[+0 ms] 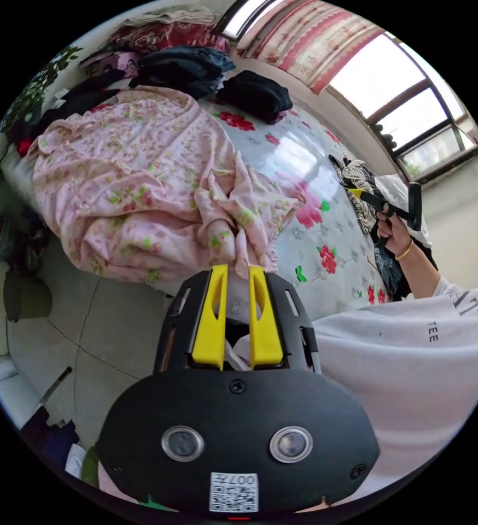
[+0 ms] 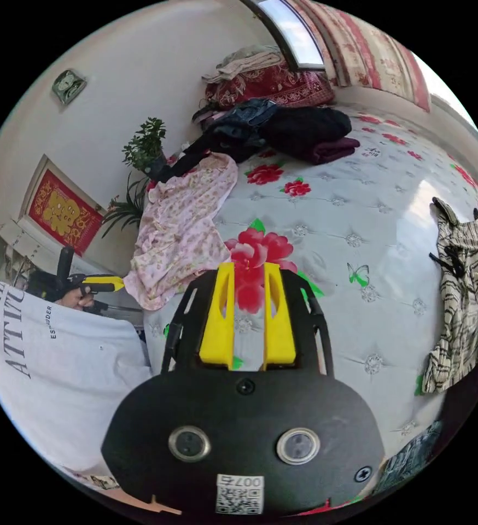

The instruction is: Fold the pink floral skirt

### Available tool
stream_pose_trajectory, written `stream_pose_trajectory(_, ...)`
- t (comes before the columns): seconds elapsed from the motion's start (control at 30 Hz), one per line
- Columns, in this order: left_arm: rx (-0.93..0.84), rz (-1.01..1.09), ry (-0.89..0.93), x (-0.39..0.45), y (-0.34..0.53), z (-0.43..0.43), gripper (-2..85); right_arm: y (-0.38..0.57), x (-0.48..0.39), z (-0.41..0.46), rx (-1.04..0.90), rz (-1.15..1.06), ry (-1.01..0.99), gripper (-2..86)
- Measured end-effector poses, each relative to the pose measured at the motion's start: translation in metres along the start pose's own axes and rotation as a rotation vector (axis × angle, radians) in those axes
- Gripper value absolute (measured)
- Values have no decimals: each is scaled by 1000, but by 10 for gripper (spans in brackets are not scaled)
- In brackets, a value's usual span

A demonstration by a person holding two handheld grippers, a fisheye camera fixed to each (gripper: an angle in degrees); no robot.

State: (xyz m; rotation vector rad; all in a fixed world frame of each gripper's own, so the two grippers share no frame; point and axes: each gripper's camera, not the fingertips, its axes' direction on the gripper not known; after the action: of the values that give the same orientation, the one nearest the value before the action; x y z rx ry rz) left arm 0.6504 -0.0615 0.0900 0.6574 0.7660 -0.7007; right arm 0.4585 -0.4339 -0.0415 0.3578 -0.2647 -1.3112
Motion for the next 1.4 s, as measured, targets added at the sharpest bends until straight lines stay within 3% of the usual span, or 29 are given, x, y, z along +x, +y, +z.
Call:
stream_pose_trajectory(0.27, 84, -4, 16, -7, -34, -9, 82, -118, -82, 110, -213, -295, -59, 78)
stream_pose_trajectory(0.47, 9, -25, 16, -4, -73, 40, 22, -170, -111, 216, -482, -282, -80, 35)
stream_pose_trajectory(0.5, 16, -26, 4, -1, -75, 39, 8, -171, -116, 213, -431, -275, -21, 16)
stream_pose_trajectory(0.63, 57, -32, 37, 3, -69, 20, -5, -169, -111, 166, -286, -248, -62, 1)
stream_pose_trajectory(0.8, 110, -36, 53, 22, -46, -15, -8, -110, -49, 3, 61, -45, 32, -3)
stream_pose_trajectory(0.9, 119, -52, 30, 35, -37, -22, -6, -49, -19, -78, 167, 101, 102, -3)
stream_pose_trajectory(1.13, 127, -11, 115, 78, -64, -9, 56, 65, -4, -118, 111, 325, 95, -3)
stream_pose_trajectory(1.27, 116, 205, 178, 153, -133, 10, 100, 84, -16, -119, 153, 346, 10, -3)
stream_pose_trajectory(1.4, -52, 401, 118, 241, -198, 78, 145, 78, -30, -121, 184, 312, -30, -4)
